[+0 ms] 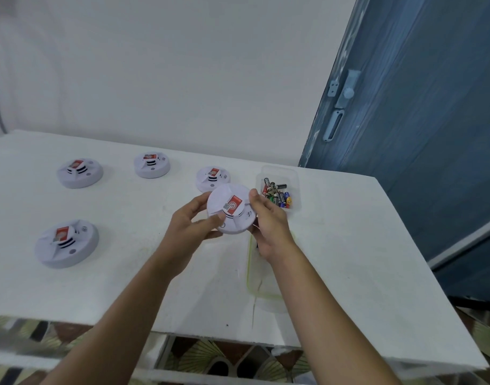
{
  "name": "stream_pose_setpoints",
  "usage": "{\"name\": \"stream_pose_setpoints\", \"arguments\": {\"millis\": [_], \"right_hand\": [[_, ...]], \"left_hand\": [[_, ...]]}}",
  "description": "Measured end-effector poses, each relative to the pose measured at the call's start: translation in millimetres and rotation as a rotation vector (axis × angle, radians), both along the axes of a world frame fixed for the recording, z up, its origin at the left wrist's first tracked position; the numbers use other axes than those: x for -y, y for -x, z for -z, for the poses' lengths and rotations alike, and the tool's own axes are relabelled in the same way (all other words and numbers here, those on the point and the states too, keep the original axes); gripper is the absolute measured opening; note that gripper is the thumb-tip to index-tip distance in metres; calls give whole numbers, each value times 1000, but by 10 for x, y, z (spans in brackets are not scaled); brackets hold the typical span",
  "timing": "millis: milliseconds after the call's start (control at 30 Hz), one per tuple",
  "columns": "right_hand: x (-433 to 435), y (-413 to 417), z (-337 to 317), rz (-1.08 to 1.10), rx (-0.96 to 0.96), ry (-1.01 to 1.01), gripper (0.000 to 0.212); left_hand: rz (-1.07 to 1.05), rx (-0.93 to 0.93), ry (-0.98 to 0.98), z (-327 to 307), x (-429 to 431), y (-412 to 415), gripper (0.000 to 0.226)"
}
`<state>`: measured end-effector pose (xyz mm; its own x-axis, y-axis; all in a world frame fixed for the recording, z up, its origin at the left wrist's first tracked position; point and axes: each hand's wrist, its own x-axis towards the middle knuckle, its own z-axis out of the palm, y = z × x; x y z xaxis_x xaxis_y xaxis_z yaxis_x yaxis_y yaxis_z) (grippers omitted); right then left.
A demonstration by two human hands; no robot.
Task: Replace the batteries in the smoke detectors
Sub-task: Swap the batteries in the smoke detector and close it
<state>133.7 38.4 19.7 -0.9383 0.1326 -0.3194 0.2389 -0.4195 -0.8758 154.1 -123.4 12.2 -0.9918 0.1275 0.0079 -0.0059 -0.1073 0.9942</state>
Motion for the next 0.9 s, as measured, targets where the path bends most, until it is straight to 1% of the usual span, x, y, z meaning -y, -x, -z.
{"name": "stream_pose_setpoints", "arguments": {"millis": [100,267,367,467,533,700,900], "right_hand": [[-6,-6,-15,10,-9,19,28],[-24,-23,-28,-26,-52,42,22],[0,-18,-16,3,-63,33,24],[18,-16,9,61,-29,34,24],[33,-13,22,84,-10,43,29],[76,3,39,64,0,39,37],[107,7,44,40,7,39,36]], "left_hand": [[57,-16,-21,-19,3,-23,53],[-14,11,-53,-14,11,13,54],[-59,29,-59,16,5,26,52],[-82,22,-39,45,-15,22,52],[-89,25,-29,63,-14,18,52],[-92,32,-32,89,15,4,49],[-99,37,-22,98,66,12,51]]}}
